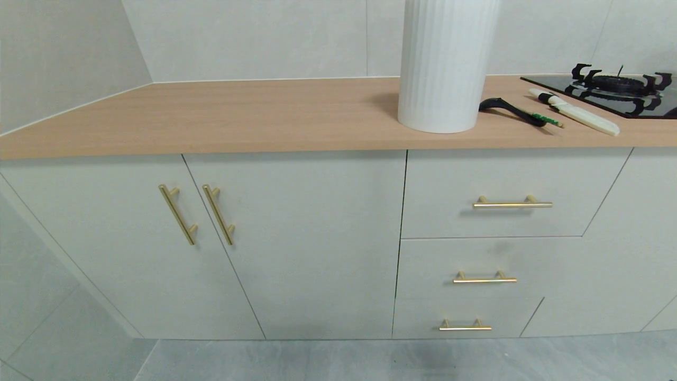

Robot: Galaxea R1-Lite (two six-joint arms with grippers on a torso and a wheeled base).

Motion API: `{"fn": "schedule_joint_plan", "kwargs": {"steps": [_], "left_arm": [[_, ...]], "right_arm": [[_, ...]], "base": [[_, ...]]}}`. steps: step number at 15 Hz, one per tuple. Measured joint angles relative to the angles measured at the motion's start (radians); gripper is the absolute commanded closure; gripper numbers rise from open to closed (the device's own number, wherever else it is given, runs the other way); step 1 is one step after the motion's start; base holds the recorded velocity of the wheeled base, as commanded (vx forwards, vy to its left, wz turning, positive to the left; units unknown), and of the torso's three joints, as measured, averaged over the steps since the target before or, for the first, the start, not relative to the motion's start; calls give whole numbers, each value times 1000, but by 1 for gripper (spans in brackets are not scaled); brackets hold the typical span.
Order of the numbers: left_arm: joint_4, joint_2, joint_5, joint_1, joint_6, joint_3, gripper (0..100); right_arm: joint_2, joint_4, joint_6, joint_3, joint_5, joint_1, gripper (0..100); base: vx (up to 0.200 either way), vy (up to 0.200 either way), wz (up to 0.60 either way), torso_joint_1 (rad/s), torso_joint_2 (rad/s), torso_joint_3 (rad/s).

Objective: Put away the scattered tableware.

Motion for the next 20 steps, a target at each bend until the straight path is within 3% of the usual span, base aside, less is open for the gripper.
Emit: {"fn": "schedule_joint_plan", "kwargs": {"steps": [3, 10, 16, 20], "left_arm": [[0, 0, 0, 0, 0, 0, 0], [0, 0, 0, 0, 0, 0, 0], [0, 0, 0, 0, 1, 0, 0], [0, 0, 0, 0, 1, 0, 0]], "right_arm": [[269, -33, -2, -90, 4, 37, 0], [833, -361, 24, -232, -4, 89, 0], [1124, -419, 20, -343, -19, 80, 0], [1304, -617, 4, -358, -88, 74, 0]], "base": [[0, 0, 0, 0, 0, 0], [0, 0, 0, 0, 0, 0], [0, 0, 0, 0, 0, 0], [0, 0, 0, 0, 0, 0]]}}
